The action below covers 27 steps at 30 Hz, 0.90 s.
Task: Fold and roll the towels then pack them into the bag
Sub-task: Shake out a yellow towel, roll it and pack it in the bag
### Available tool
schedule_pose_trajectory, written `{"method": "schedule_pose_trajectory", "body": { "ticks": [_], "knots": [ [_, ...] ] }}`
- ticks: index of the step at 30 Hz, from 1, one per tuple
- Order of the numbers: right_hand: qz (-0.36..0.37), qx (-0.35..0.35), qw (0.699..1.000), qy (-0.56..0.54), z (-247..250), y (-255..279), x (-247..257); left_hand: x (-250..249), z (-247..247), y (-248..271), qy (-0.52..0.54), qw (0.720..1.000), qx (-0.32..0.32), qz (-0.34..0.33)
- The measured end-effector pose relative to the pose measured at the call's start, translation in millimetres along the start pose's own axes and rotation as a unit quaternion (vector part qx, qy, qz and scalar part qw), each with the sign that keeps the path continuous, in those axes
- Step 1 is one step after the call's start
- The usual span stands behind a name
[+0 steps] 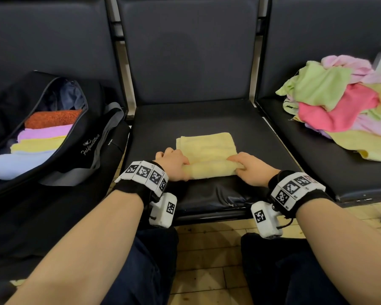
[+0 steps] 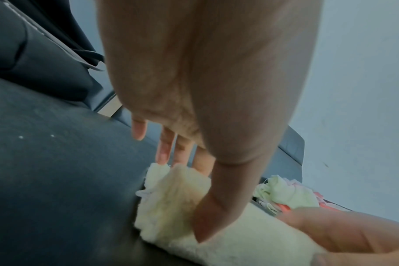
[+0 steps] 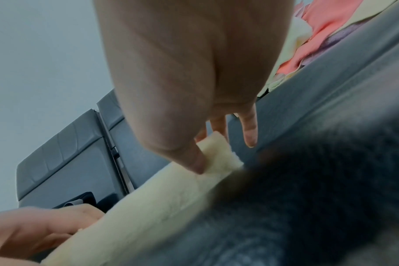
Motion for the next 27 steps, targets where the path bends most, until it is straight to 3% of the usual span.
{"method": "schedule_pose_trajectory", "body": {
  "ticks": [4,11,19,21,24,27],
  "knots": [
    [-0.042,-0.033,0.998,-0.037,3.4,1.5,-2.7,2.5,0.6,-3.9,0.084,0.996,0.008,-0.004],
    [-0.040,-0.090,0.990,-0.105,6.6,0.4,-2.5,1.0,4.9,-1.9,0.264,0.964,-0.020,0.004],
    [-0.083,-0.104,0.988,-0.083,7.2,-8.1,-7.8,-0.3,2.1,-7.7,0.204,0.978,0.010,-0.028],
    [-0.057,-0.136,0.989,-0.027,7.7,-11.5,-11.7,0.6,-0.5,-9.8,0.191,0.981,0.011,-0.029],
    [0.041,-0.207,0.977,-0.018,7.9,-11.9,-9.8,4.3,-2.6,-14.1,0.149,0.988,-0.027,-0.020],
    [0.068,-0.186,0.980,-0.024,6.0,-8.8,-5.2,5.8,-2.1,-13.9,0.161,0.982,-0.098,-0.036]
  ]
}}
Point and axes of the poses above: each hand's wrist, its own y-axis away from the middle knuckle, its own z-axis out of the back of the hand, x = y × z, the point moved 1 cm from there along -y, towards the middle knuckle, and after that the axes turned 14 degrees about -y, right-handed, at the moved point
